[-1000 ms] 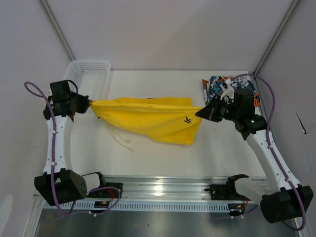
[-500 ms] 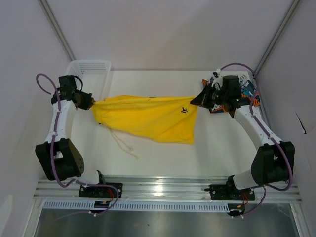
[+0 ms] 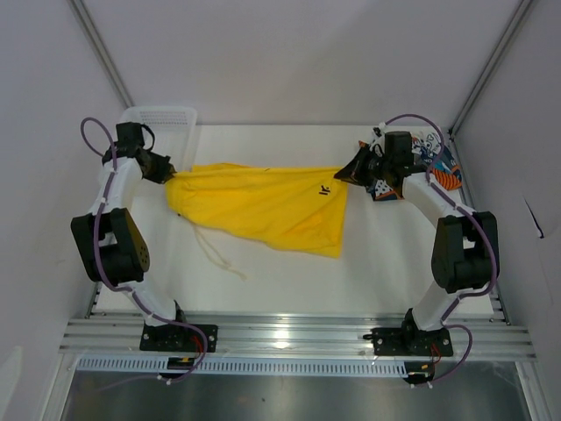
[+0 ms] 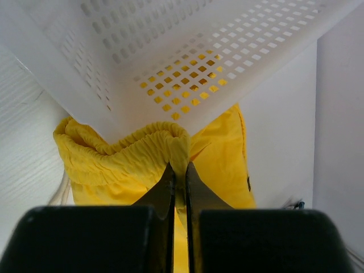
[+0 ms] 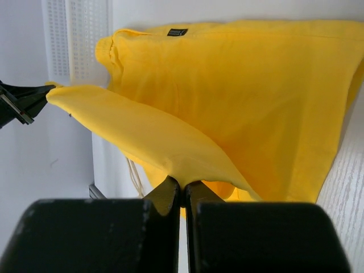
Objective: Fold and stack the shorts
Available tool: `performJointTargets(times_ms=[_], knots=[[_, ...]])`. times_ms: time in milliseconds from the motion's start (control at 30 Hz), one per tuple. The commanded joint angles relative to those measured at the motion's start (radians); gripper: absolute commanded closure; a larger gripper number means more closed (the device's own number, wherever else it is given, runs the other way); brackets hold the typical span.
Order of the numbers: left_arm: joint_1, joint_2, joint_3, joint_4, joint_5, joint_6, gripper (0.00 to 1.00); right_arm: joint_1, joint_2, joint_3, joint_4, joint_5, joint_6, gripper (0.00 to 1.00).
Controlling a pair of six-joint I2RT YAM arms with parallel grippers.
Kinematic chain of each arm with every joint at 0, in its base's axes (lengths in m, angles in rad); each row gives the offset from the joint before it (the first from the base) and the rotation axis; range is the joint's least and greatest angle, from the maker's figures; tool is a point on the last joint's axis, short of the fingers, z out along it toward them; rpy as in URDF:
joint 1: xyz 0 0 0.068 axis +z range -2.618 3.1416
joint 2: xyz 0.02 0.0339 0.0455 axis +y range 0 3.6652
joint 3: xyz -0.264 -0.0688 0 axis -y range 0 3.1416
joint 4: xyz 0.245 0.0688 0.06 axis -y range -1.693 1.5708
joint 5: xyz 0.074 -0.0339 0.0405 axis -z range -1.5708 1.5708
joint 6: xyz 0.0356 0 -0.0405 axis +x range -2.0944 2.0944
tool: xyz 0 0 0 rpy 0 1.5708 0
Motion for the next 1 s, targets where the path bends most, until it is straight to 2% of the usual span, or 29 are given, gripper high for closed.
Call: performJointTargets(times_ms=[0, 200, 467, 600, 700, 867, 967], knots=[[-0.002, -0.001, 0.078, 0.022, -0.019, 0.005, 1.00, -0.022, -0.012, 0.018, 0.091, 0.037, 0.019, 1.00], [-0.011, -0.070, 0.042, 0.086, -0.050, -0.016, 1.00, -0.036, -0.057, -0.033, 0.102, 0.060, 0.019, 1.00], [-0.060, -0.014, 0.150, 0.022, -0.027, -0.021, 1.00, -0.067, -0.067, -0.071, 0.142, 0.074, 0.039, 1.00], [-0.092, -0.064, 0.064, 0.087, -0.059, -0.039, 1.00, -0.084, -0.078, -0.096, 0.156, 0.082, 0.051, 1.00], [-0.111, -0.060, 0.065, 0.118, -0.060, -0.053, 1.00, -0.094, -0.069, -0.093, 0.157, 0.077, 0.053, 1.00], [-0.120, 0.025, 0.174, 0.013, -0.036, -0.035, 1.00, -0.099, -0.057, -0.090, 0.160, 0.079, 0.053, 1.00], [-0.135, 0.003, 0.141, 0.038, -0.060, -0.033, 1.00, -0.104, -0.060, -0.105, 0.166, 0.089, 0.052, 1.00]])
